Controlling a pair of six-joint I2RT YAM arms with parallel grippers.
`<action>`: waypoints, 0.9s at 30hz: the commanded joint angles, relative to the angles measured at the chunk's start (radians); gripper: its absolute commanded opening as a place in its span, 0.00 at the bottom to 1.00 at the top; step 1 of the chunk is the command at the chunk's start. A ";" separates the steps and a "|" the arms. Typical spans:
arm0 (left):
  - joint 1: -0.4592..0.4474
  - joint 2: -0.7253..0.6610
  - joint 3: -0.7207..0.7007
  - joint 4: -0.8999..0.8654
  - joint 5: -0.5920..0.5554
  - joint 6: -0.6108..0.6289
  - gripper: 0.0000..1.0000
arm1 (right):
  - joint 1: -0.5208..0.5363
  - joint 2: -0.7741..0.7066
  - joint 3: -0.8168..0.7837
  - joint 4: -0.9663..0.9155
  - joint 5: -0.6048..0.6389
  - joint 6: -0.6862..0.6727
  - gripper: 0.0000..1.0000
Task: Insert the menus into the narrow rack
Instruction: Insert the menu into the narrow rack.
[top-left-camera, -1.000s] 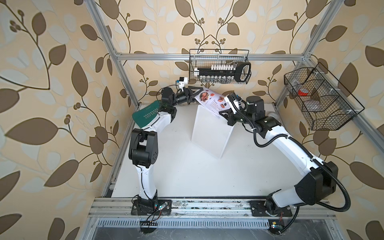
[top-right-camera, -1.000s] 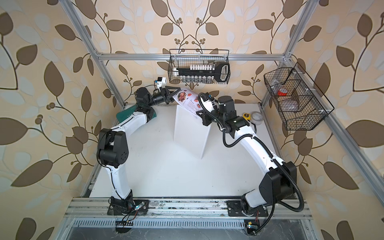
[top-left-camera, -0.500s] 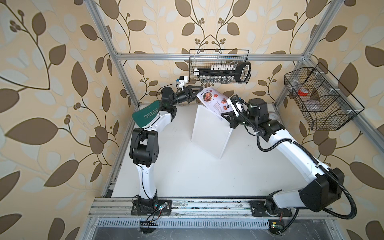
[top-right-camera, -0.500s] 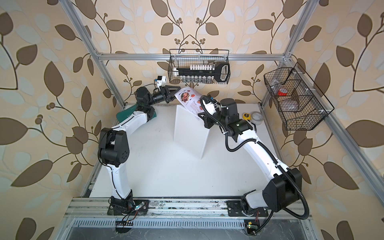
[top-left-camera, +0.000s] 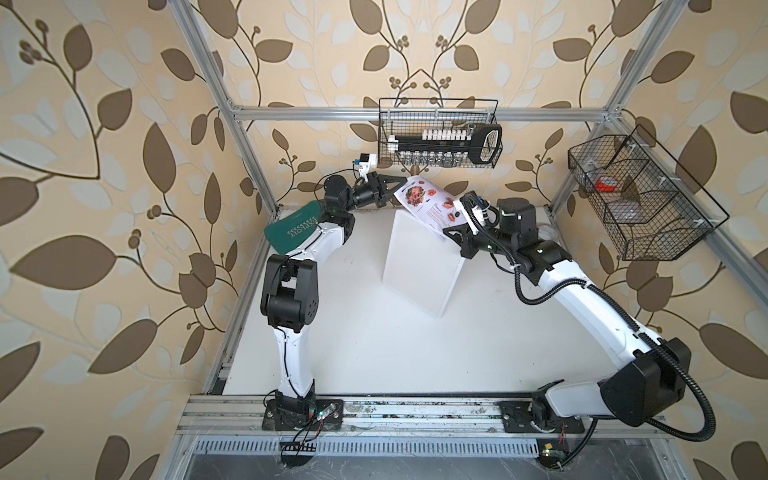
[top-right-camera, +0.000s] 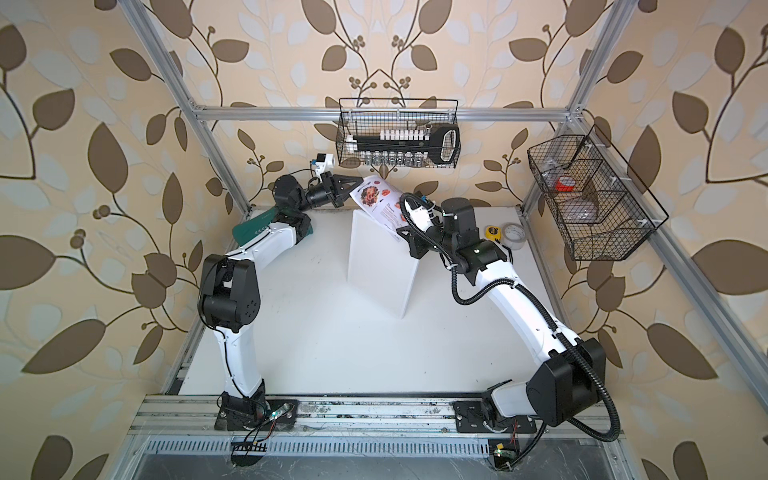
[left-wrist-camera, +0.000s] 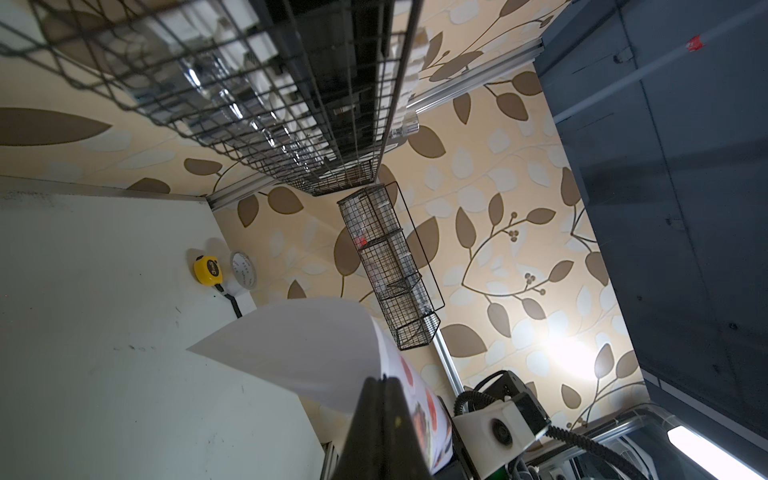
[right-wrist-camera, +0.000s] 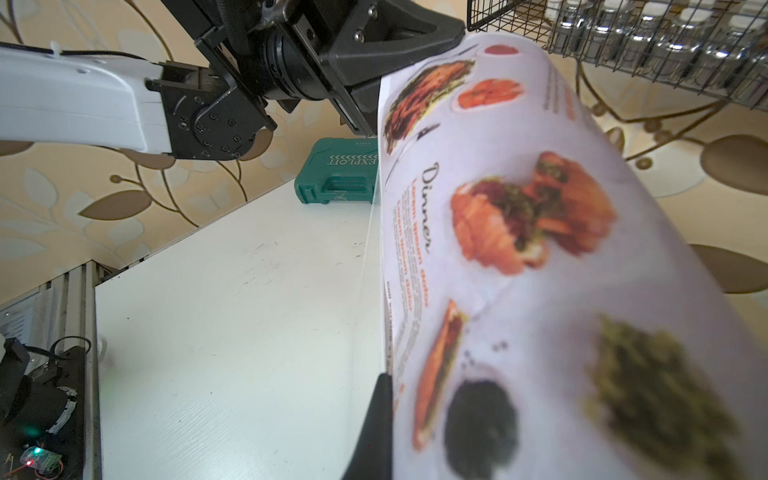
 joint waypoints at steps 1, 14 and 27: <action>-0.011 -0.012 0.009 0.078 0.009 0.002 0.00 | 0.005 -0.004 -0.012 -0.037 0.002 -0.008 0.00; -0.011 -0.011 0.007 0.117 0.021 -0.005 0.00 | -0.021 -0.009 -0.001 0.028 -0.036 0.090 0.34; -0.011 -0.016 0.007 0.138 0.041 -0.007 0.00 | -0.153 -0.015 -0.013 0.228 -0.209 0.348 0.50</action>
